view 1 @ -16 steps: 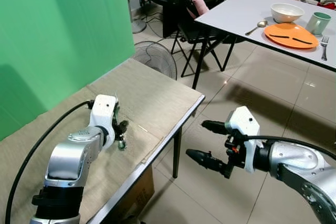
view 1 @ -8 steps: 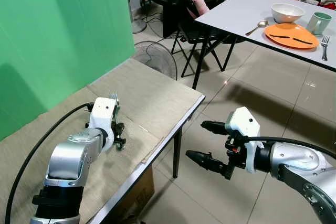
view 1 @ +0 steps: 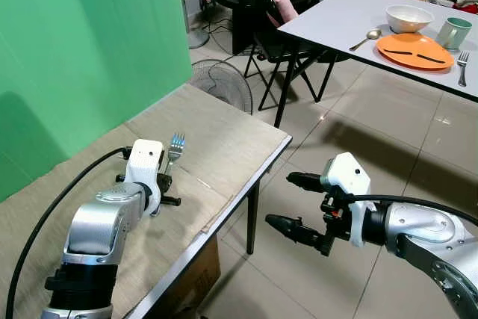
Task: Setting the table
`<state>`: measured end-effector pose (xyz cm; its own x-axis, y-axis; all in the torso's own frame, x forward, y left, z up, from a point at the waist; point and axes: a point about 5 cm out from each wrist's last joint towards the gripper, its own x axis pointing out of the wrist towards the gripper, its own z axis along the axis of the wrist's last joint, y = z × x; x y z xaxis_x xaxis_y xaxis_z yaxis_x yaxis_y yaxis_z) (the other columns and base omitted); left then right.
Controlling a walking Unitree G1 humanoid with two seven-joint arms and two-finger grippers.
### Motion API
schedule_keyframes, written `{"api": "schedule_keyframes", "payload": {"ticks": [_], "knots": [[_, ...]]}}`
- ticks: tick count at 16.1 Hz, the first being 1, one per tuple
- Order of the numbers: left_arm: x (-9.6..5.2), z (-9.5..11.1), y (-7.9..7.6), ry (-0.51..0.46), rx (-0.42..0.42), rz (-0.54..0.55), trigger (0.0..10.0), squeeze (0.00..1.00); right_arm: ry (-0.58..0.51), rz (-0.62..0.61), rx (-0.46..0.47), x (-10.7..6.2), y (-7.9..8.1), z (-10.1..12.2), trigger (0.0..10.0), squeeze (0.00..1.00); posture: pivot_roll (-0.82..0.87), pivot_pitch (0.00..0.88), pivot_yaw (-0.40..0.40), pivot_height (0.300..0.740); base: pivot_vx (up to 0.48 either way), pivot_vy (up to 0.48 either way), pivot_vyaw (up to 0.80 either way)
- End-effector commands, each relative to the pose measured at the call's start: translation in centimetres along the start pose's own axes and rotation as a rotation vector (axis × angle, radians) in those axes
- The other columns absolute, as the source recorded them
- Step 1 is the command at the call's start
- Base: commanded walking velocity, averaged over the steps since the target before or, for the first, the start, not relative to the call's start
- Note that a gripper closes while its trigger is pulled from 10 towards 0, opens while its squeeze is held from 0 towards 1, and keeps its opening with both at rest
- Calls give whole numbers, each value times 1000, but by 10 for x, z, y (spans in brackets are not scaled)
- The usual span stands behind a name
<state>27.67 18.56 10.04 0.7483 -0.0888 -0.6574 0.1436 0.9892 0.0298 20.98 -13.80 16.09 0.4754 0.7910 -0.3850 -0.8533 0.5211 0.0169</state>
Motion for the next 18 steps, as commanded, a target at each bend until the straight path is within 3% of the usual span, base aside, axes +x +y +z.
{"api": "schedule_keyframes", "payload": {"ticks": [1, 3, 5, 7, 12, 13, 14, 15, 16, 18], "knots": [[2, -4, 3, 26, -9, 4, 0, 0, -3, 14, -9, 0, 2, 2, 10000, 0, -70, 0, 39, 740, 0, 0, 0], [0, -1, 2, -24, -21, -6, 0, 0, -8, -2, -3, 0, 0, 1, 10000, 0, -68, 0, 38, 740, 0, 0, 0], [-4, 12, 0, -153, -49, -37, 0, 0, -38, -40, 19, 0, -4, 2, 10000, 0, -64, 0, 40, 740, 0, 0, 0], [-23, 39, -7, -403, -104, -112, 0, 0, -116, -155, 67, 3, -16, 5, 10000, 0, -65, 0, 46, 740, 0, 0, 0], [-57, 59, -26, -655, -113, -170, 0, 0, -188, -364, 117, 7, -30, 7, 10000, 0, -70, 0, 52, 740, 0, 0, 0], [-74, 59, -43, -756, -69, -178, 0, 0, -198, -444, 178, 9, -29, 3, 10000, 0, -74, 0, 54, 740, 0, 0, -800], [-81, 57, -47, -800, -56, -131, 1765, 0, -225, -504, 224, 10, -30, 2, 10000, 0, -75, 0, 54, 740, 0, 0, -800], [-82, 57, -47, -803, -63, -120, 10000, 0, -232, -516, 231, 10, -30, 2, 10000, 0, -78, 0, 56, 740, 0, 0, -800], [-85, 50, -49, -787, -4, -57, 10000, 0, -267, -584, 238, 9, -32, 6, 10000, 0, -88, 0, 57, 740, 0, 0, -800], [-86, 46, -48, -789, 23, -21, 10000, 0, -282, -618, 249, 8, -32, 7, 10000, 0, -94, 0, 59, 740, 0, 0, -800]]}}
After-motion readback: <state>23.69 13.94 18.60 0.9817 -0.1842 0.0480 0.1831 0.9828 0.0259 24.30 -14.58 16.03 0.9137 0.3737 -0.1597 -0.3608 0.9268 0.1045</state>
